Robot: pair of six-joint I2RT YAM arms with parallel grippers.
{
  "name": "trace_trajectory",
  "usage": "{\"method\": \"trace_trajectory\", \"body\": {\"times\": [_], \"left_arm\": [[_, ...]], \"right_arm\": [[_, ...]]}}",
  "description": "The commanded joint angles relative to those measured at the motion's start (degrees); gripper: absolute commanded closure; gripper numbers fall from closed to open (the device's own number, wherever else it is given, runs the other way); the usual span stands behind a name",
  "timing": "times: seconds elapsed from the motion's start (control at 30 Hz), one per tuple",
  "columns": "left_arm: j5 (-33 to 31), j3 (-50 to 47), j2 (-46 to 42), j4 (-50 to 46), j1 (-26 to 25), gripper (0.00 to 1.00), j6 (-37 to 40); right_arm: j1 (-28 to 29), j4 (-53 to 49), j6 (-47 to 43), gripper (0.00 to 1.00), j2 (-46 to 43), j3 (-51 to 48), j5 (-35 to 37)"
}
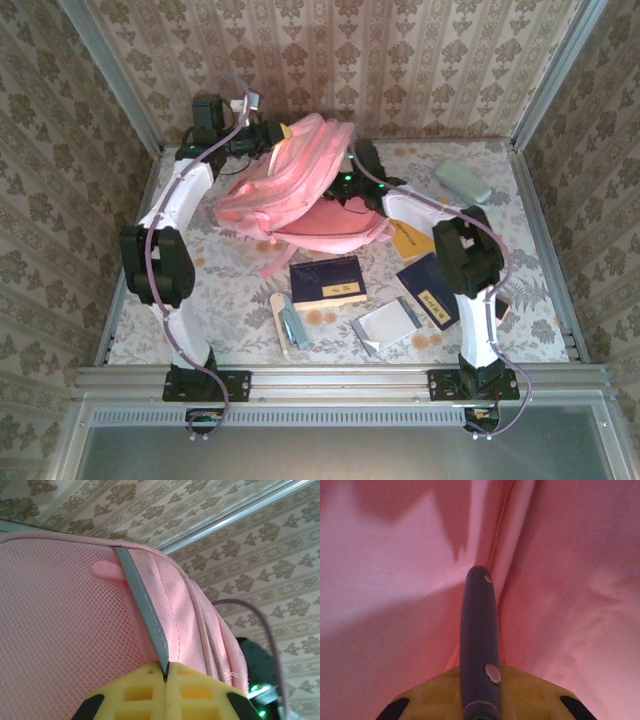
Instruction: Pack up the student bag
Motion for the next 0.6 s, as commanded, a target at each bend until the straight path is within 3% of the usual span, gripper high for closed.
{"method": "trace_trajectory", "body": {"times": [0.0,0.1,0.2,0.43,0.57], "left_arm": [[4.7,0.8,-6.0,12.7,0.7,1.00,-4.5],[4.3,0.6,-5.8,13.1,1.6,1.00,-5.1],[4.1,-1.0,-5.6,16.4,3.3,1.00,-7.8],[1.5,-3.9,-6.0,17.1,5.9,1.00,-7.7],[-3.5,-5.7,-7.5,10.0,6.7,1.00,-2.1]], "right_arm": [[2.3,2.3,3.8,0.79,7.0,6.4,4.5],[3.8,-0.5,3.7,0.50,12.1,12.3,4.8],[4.4,-3.0,-1.4,0.33,9.5,11.4,8.5],[3.0,-8.2,-11.3,0.28,2.2,8.0,8.5],[2.0,-13.7,-17.3,0.27,-4.3,4.1,11.6]]}}
